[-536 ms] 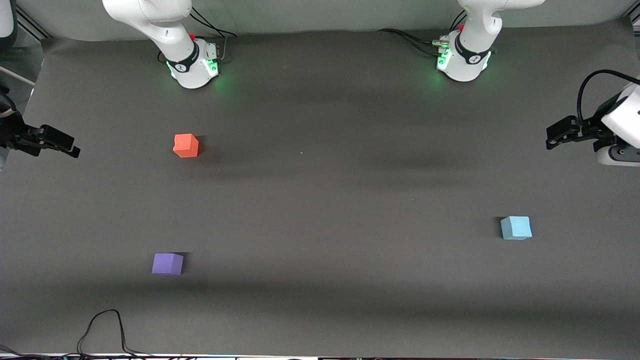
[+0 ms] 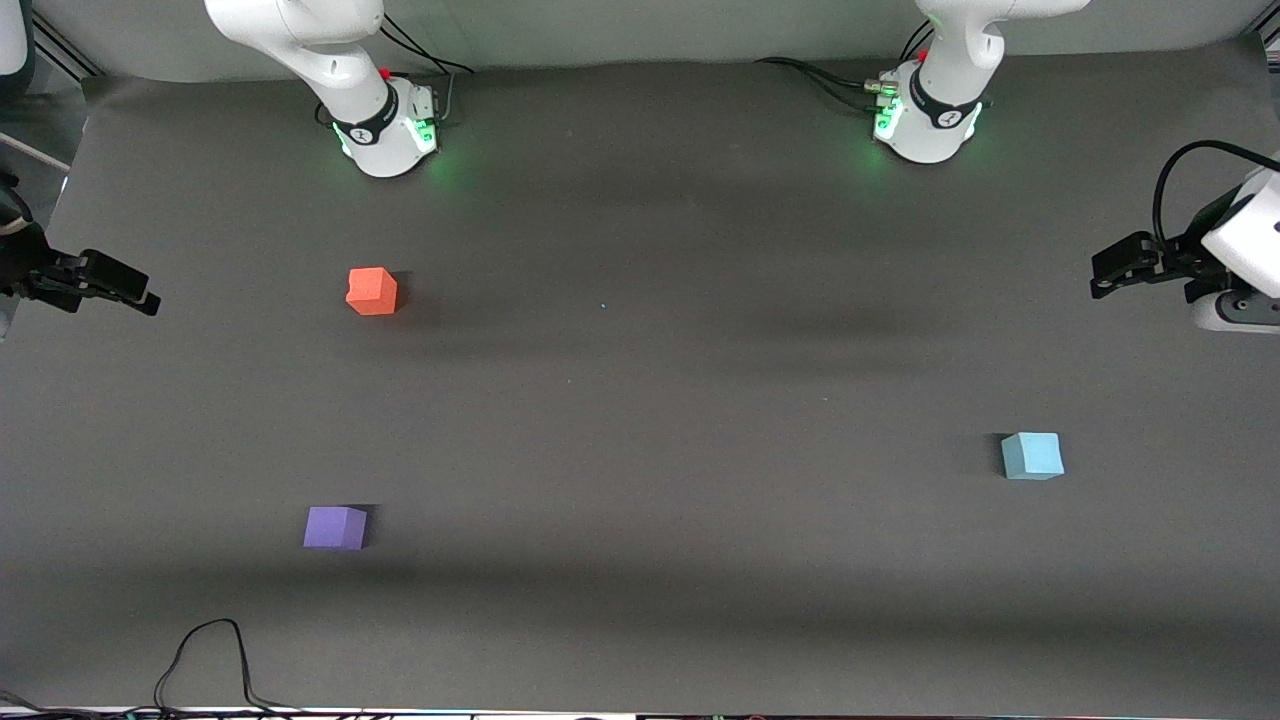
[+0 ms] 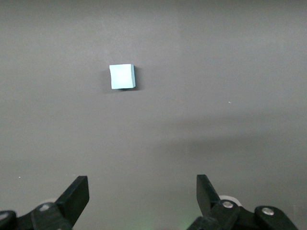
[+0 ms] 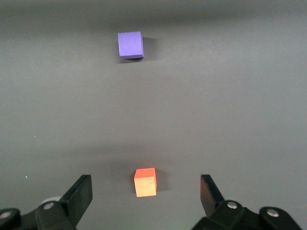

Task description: Place blue block between orange and purple blocks

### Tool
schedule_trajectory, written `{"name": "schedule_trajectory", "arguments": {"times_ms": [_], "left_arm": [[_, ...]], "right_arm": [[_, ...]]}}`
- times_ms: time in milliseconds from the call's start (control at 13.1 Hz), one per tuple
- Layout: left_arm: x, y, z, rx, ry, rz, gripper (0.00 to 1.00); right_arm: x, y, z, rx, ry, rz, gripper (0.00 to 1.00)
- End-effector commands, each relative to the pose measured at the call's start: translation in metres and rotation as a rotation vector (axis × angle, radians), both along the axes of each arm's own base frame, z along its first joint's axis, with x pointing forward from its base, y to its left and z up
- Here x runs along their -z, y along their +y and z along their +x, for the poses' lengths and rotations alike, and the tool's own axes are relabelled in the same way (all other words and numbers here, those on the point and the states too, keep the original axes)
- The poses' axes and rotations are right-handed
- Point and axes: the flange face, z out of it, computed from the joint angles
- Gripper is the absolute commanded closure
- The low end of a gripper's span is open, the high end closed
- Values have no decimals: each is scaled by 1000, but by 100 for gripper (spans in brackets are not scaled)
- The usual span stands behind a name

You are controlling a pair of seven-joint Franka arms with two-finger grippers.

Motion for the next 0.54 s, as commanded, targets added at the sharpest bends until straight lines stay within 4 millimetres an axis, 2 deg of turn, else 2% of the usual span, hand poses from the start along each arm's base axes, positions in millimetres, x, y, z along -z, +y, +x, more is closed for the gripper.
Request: {"name": "schedule_trajectory", "arguments": {"times_ms": [0,306,460], "left_arm": [[6,5,-3,-9,15,-10,0],[43,29,9,-16,7,-11,0],[63,62,12,-15,7,-17,0]], "right_arm": [[-5,-1,-3,18,1,-11,0],[-5,-3,-3,21,1,-11,0],[-6,-2,-3,27,-2,-11,0]]}}
